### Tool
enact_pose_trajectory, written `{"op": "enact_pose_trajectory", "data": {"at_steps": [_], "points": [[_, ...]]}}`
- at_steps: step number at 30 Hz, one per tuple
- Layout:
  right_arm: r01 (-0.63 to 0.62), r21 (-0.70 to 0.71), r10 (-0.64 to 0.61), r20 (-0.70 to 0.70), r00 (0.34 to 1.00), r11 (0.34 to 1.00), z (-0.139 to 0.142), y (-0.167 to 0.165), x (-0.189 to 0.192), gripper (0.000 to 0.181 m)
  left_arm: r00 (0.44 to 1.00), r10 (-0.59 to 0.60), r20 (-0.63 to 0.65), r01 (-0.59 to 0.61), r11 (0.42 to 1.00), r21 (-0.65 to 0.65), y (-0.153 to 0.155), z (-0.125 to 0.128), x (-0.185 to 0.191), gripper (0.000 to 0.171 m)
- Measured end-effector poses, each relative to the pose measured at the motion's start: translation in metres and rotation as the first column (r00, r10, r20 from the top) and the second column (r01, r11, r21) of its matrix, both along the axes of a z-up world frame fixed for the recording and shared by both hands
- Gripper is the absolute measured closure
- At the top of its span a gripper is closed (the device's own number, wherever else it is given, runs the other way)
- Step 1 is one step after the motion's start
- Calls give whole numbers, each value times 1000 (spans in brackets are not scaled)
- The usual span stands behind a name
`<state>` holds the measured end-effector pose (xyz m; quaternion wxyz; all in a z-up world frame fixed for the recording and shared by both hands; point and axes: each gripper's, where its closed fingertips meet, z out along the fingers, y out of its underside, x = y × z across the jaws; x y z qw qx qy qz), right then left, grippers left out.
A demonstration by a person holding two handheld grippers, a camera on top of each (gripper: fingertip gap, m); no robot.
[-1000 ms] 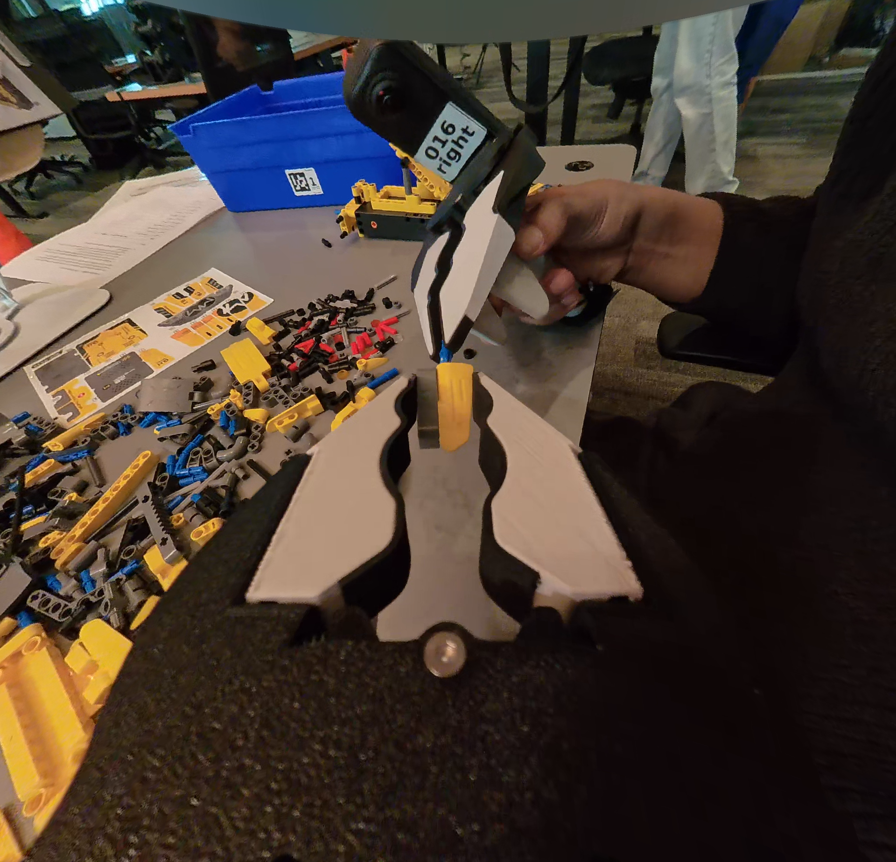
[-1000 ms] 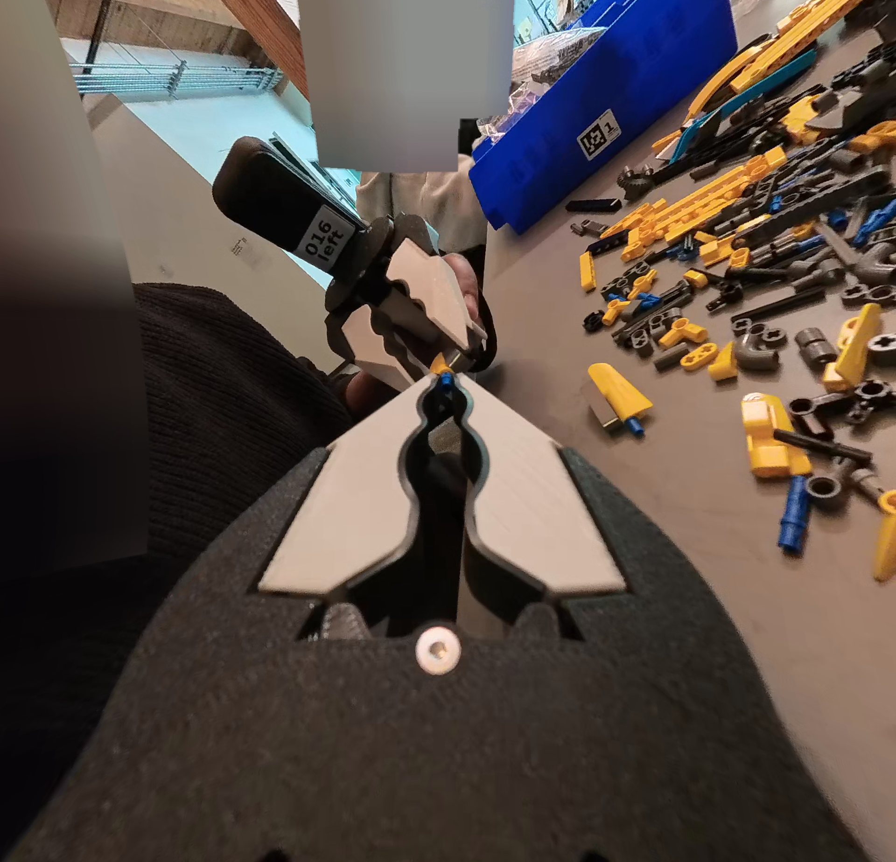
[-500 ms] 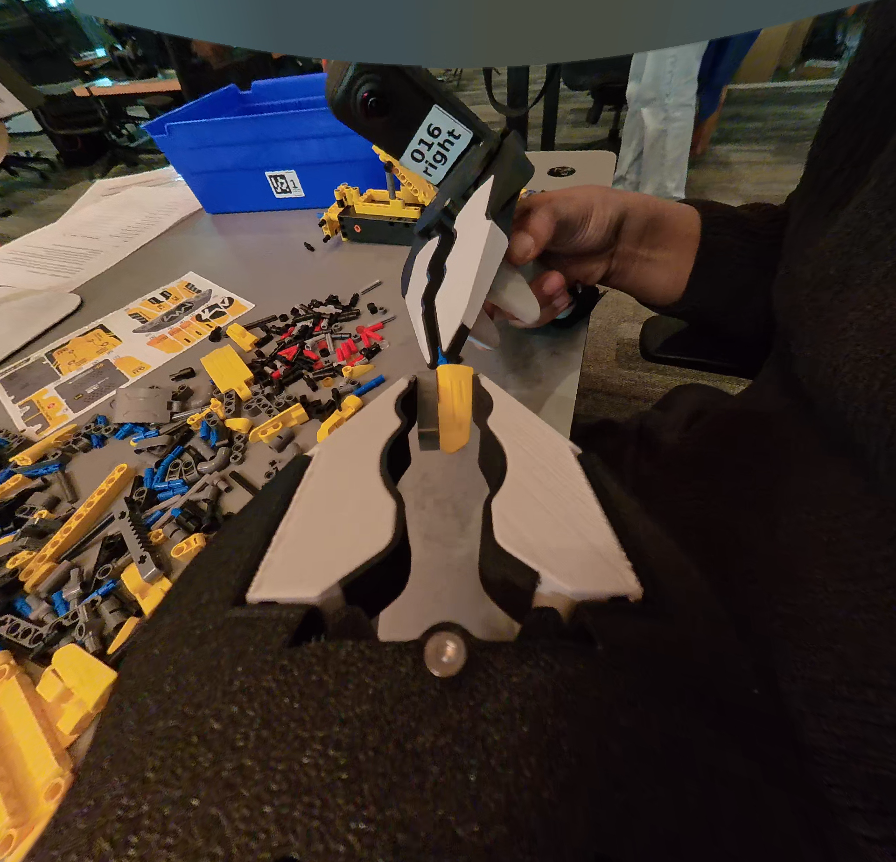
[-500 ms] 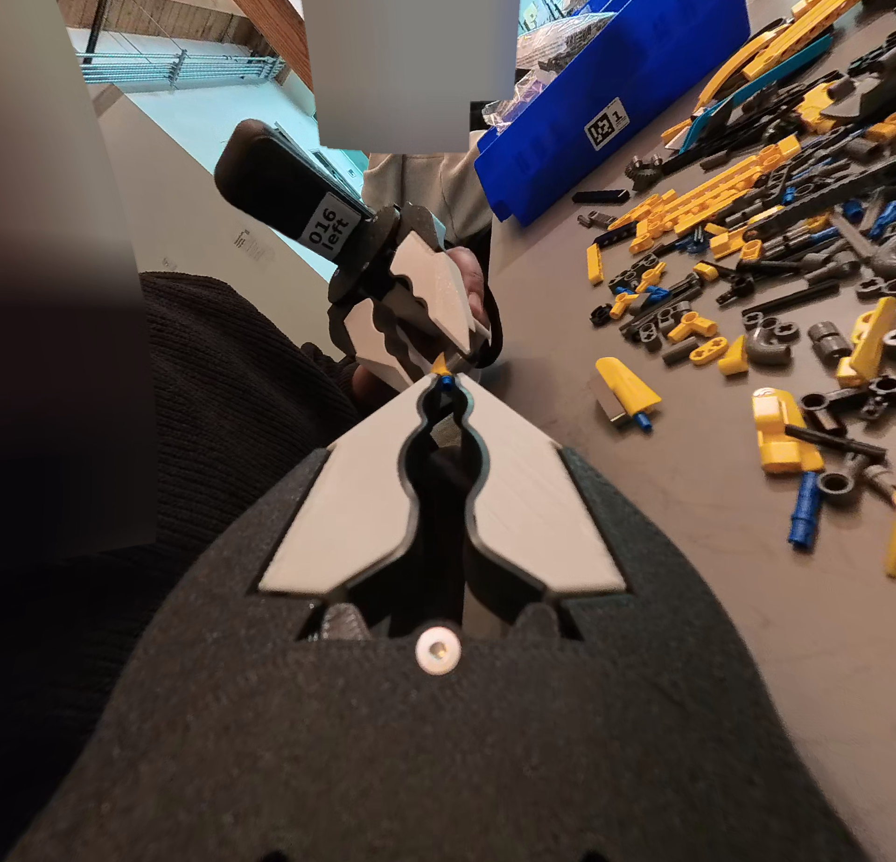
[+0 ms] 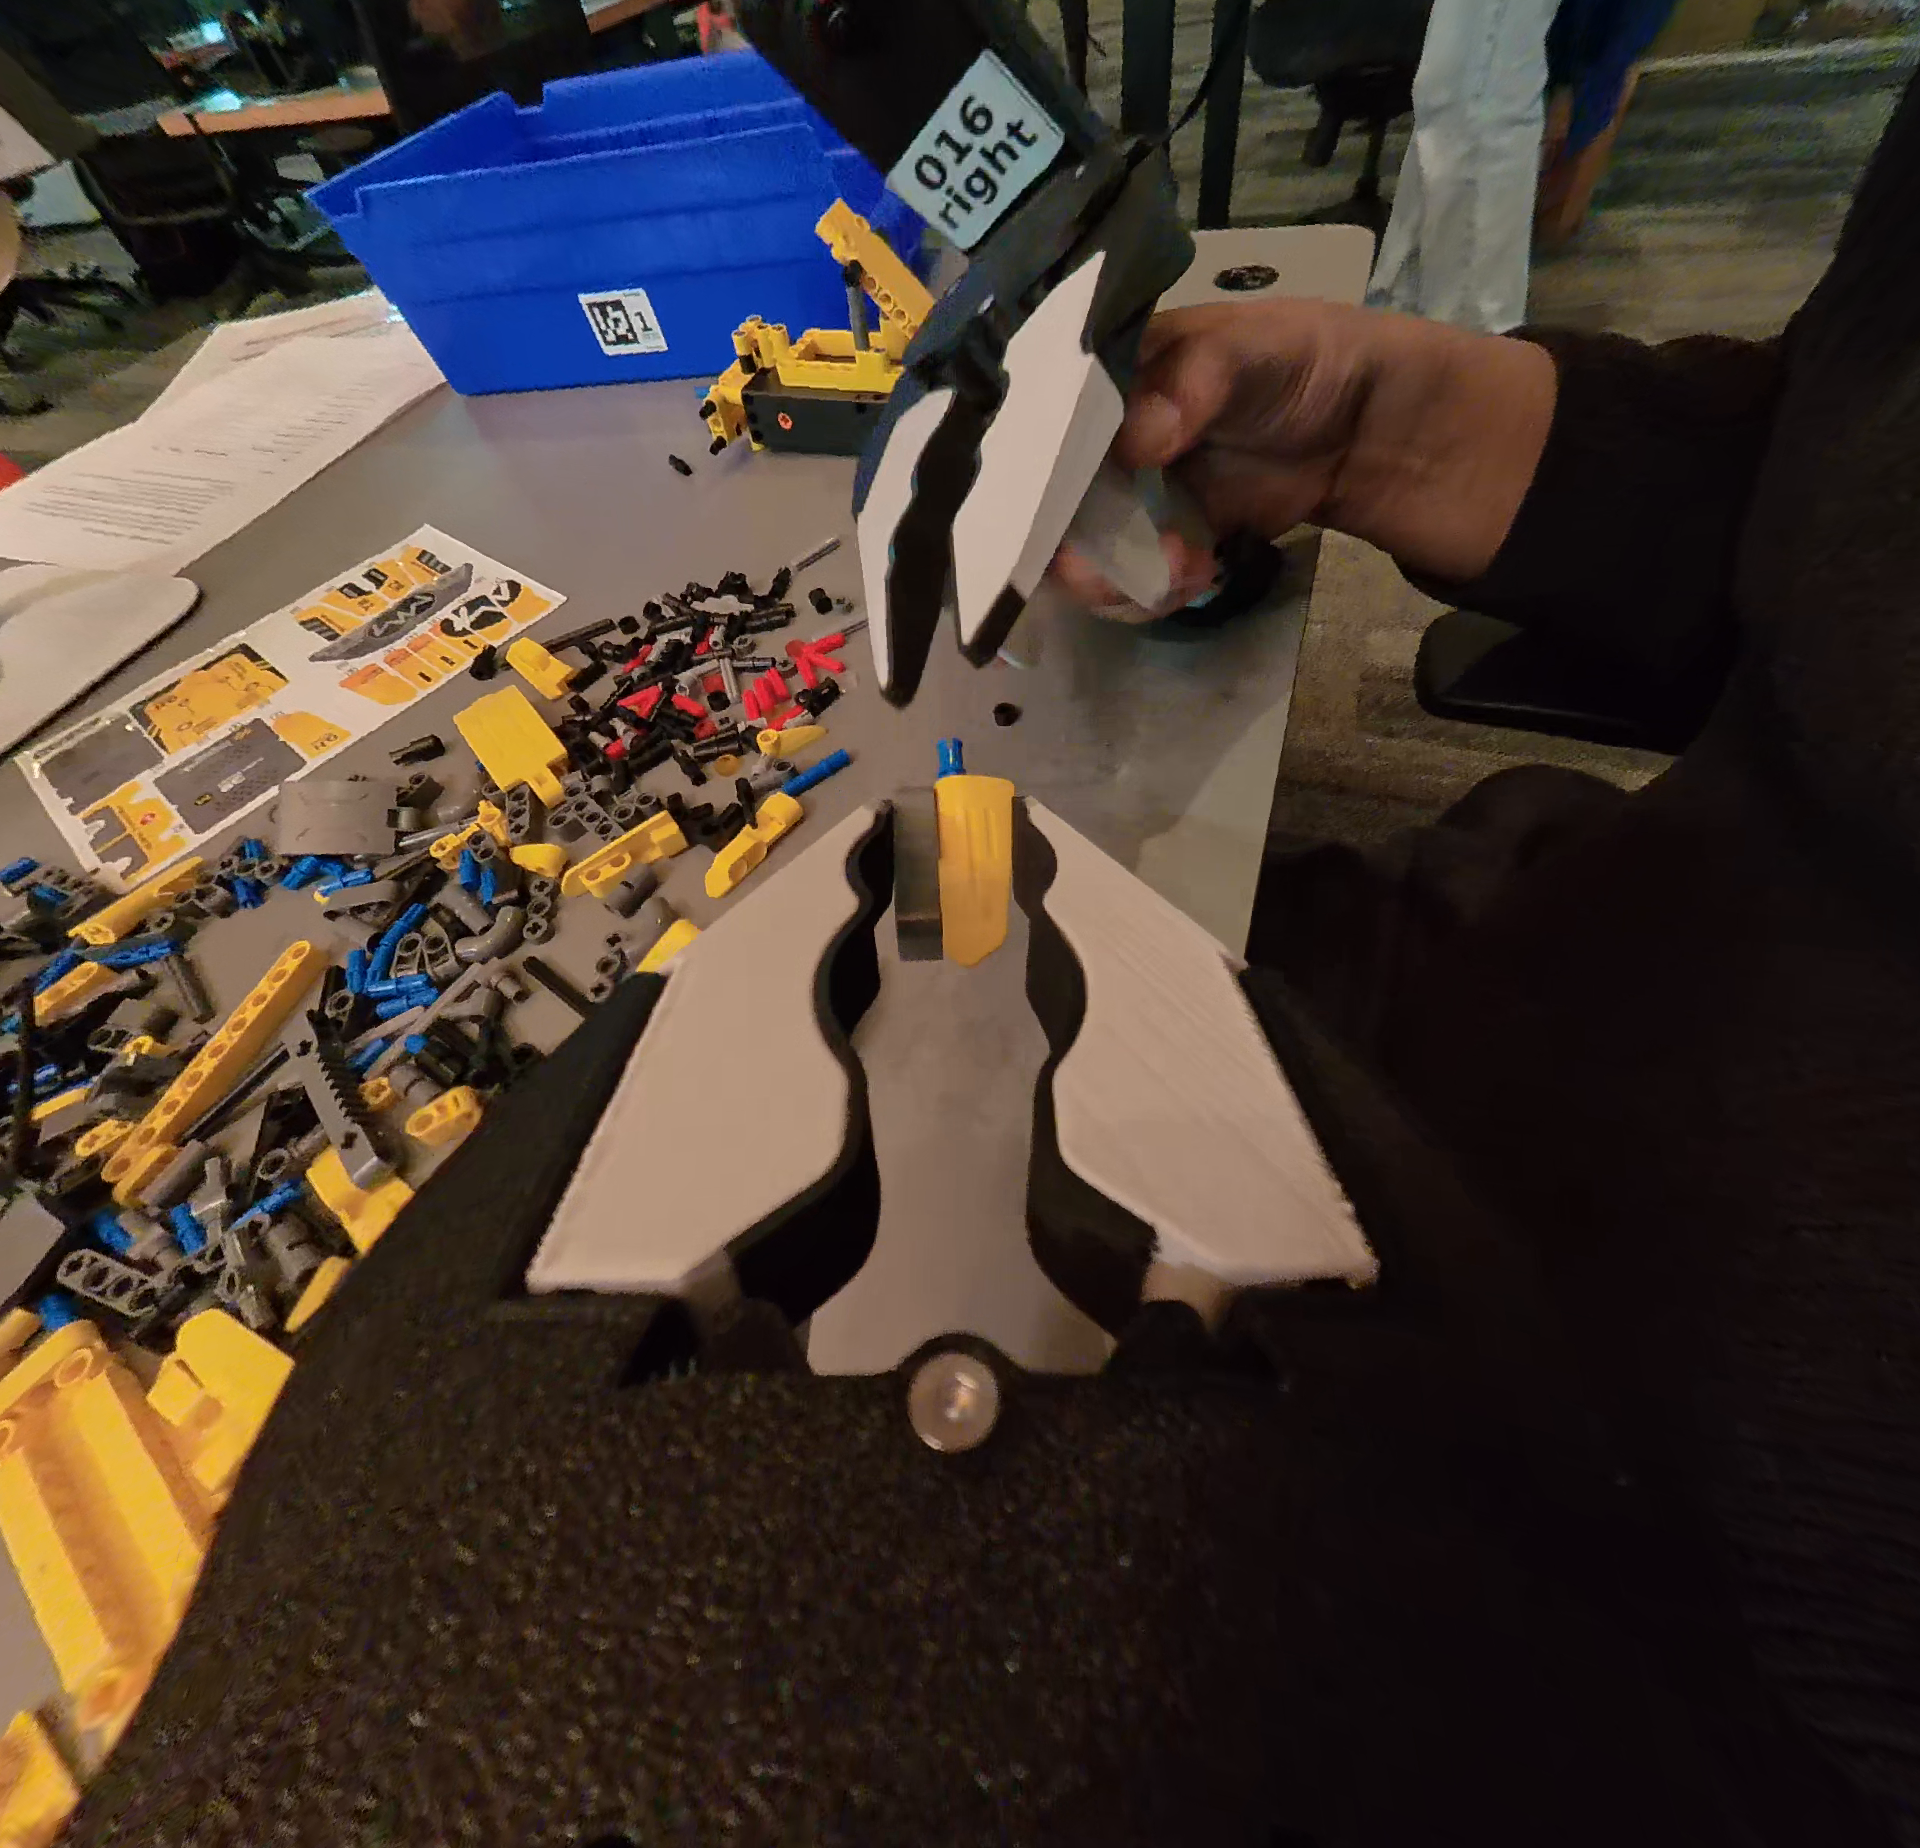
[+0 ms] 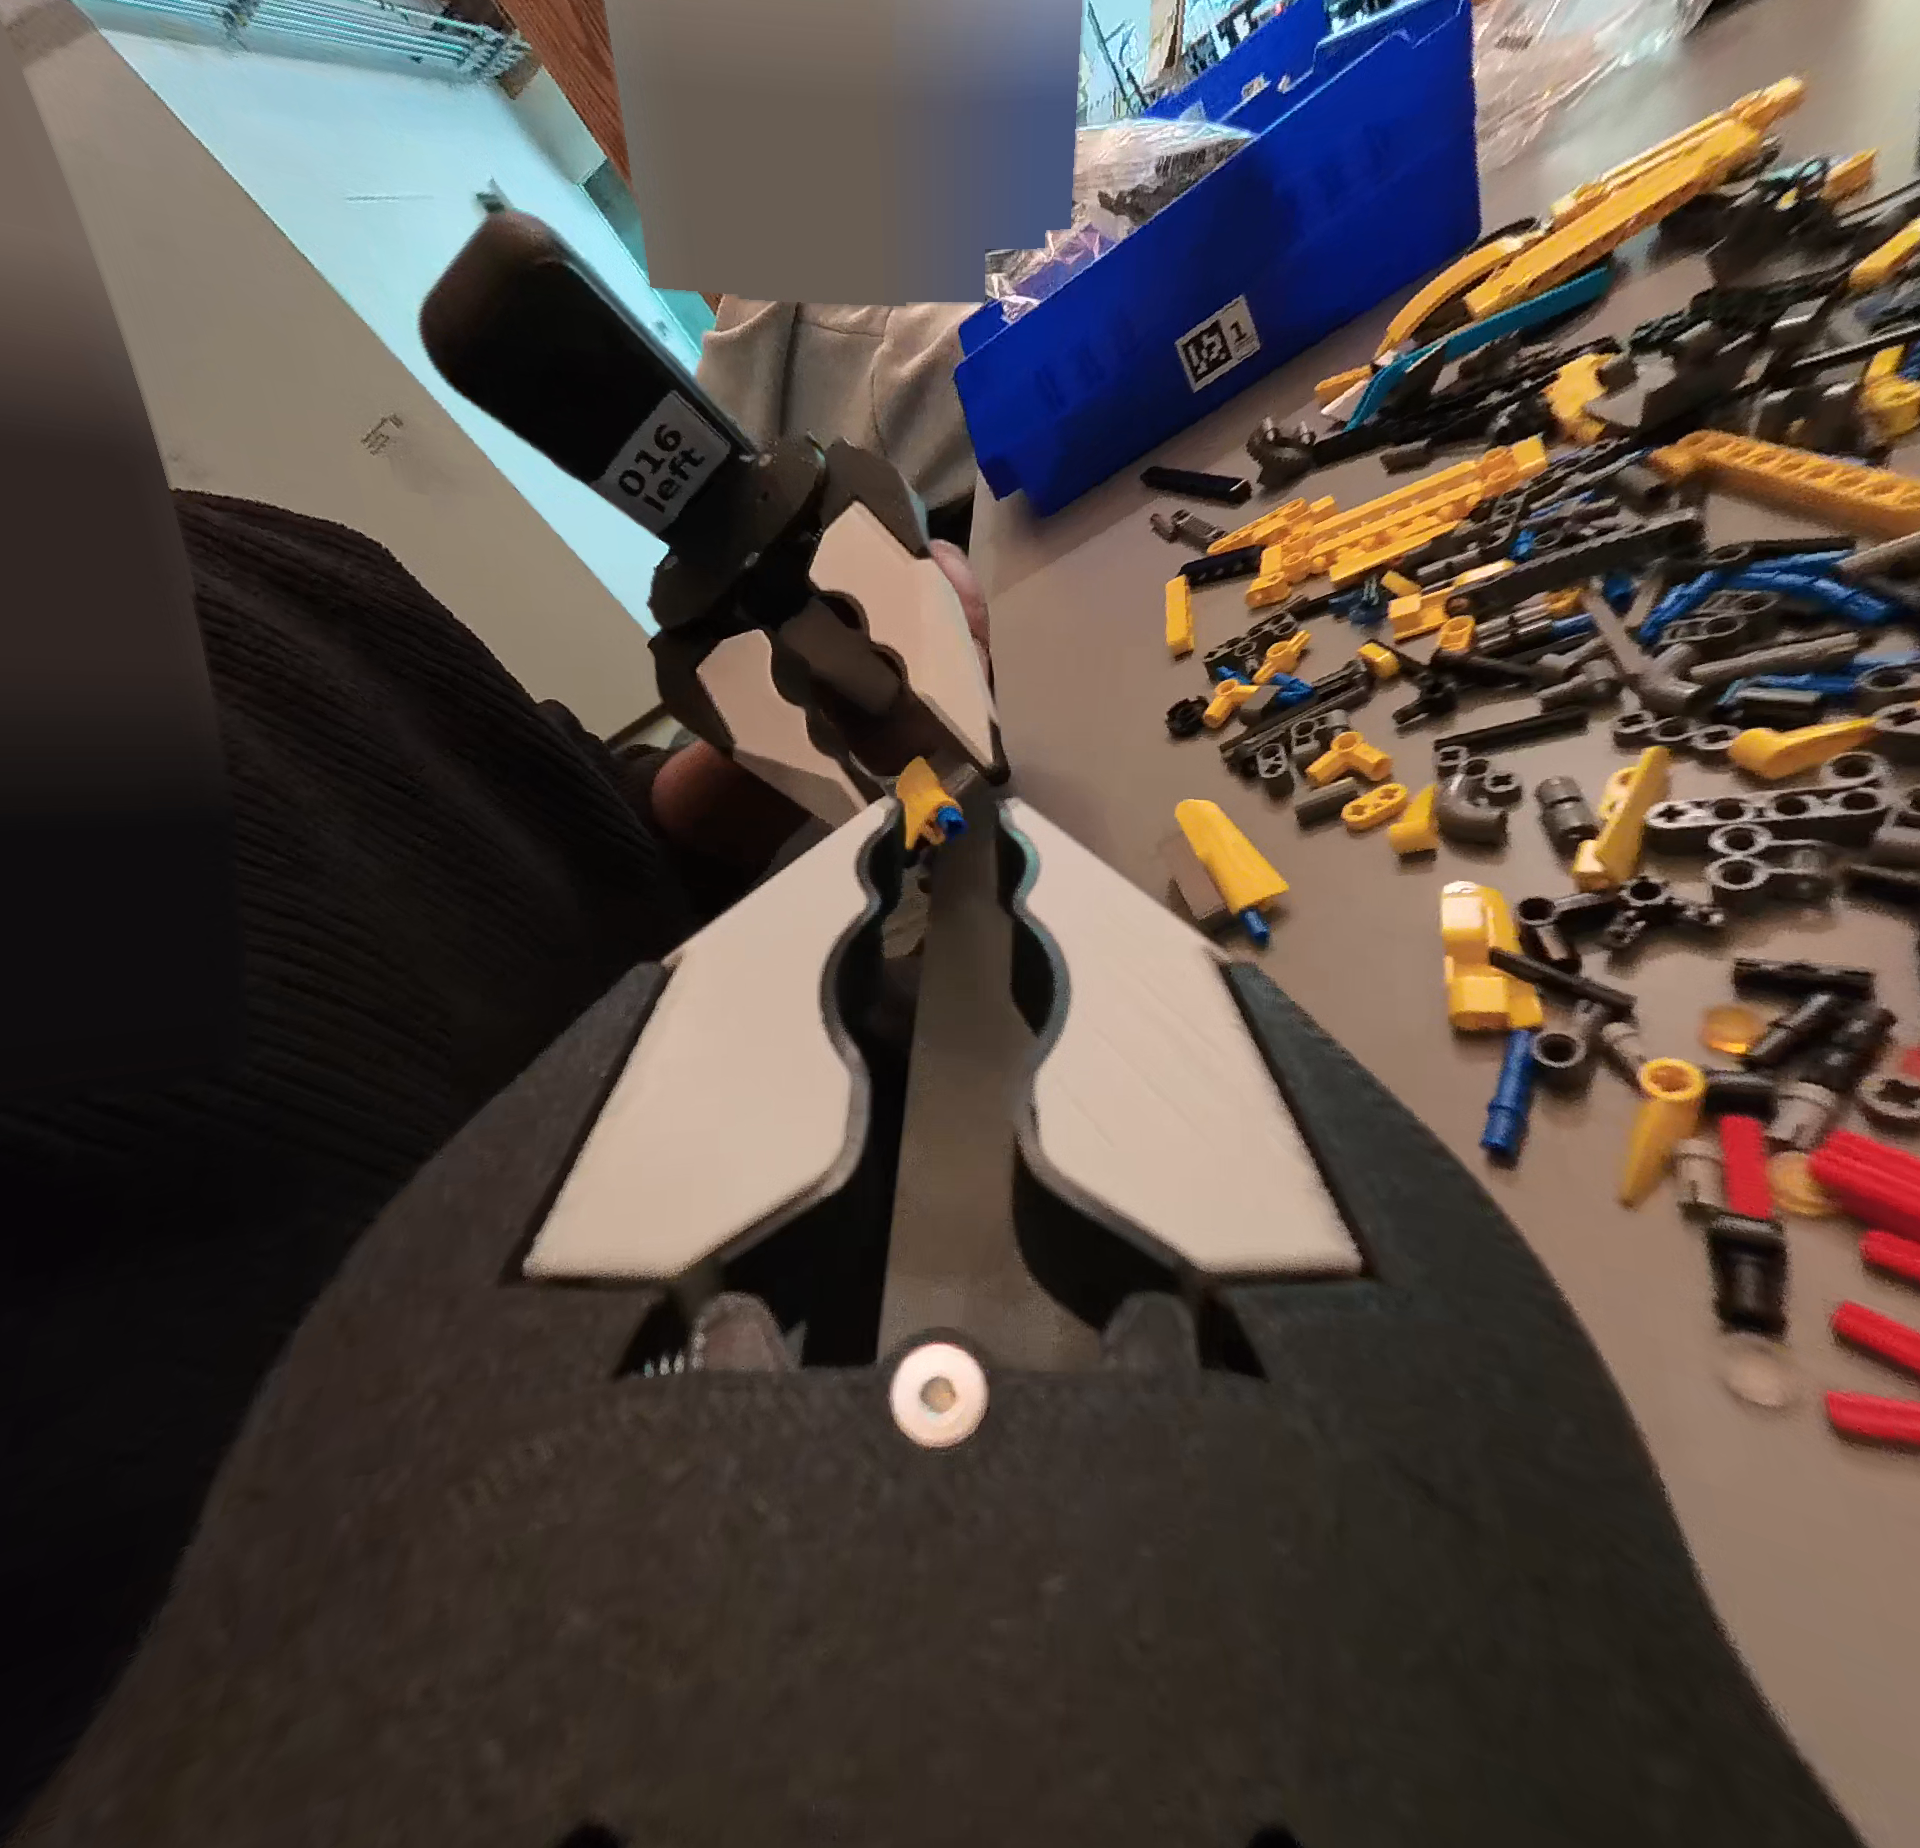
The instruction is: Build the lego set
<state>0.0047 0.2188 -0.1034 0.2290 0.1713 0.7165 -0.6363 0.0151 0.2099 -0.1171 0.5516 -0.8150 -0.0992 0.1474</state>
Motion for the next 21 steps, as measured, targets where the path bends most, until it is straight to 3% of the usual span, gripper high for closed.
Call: {"op": "enact_pose_trajectory", "data": {"at_steps": [21], "points": [[-78,56,77,5,997,995,-10,-5,14,180,998,-53,36,51,998,37,7,-1,7,150]]}}
